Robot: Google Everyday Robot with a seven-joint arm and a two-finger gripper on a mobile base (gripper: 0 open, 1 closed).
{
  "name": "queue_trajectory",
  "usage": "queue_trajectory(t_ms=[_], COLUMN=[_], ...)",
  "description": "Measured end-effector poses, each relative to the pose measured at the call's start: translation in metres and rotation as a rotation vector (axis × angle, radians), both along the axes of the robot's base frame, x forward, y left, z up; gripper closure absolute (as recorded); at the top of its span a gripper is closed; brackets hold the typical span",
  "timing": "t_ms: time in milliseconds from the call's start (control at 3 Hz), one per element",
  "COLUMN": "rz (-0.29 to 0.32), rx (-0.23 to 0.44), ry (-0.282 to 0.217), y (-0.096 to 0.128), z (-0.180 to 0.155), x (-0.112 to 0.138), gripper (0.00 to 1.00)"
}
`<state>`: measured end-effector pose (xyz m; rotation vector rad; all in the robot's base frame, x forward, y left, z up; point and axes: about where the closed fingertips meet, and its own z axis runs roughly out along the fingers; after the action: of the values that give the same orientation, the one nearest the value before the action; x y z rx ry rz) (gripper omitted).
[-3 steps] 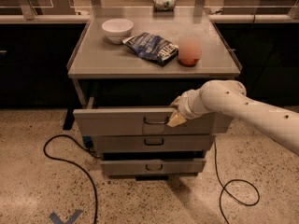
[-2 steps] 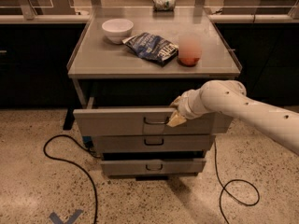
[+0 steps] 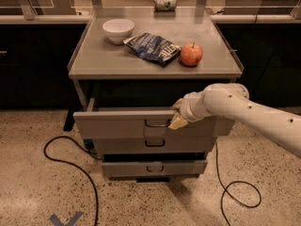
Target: Open top drawer
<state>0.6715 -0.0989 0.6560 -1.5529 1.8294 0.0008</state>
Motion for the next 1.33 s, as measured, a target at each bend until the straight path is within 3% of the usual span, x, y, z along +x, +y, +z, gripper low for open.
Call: queue_trajectory(t_ms=[1333], rz=[-0.005], rx=[-0.007], ry=[-0.017], y=[-0.004], z=[0.000], x=[-0.021], gripper=[1.00])
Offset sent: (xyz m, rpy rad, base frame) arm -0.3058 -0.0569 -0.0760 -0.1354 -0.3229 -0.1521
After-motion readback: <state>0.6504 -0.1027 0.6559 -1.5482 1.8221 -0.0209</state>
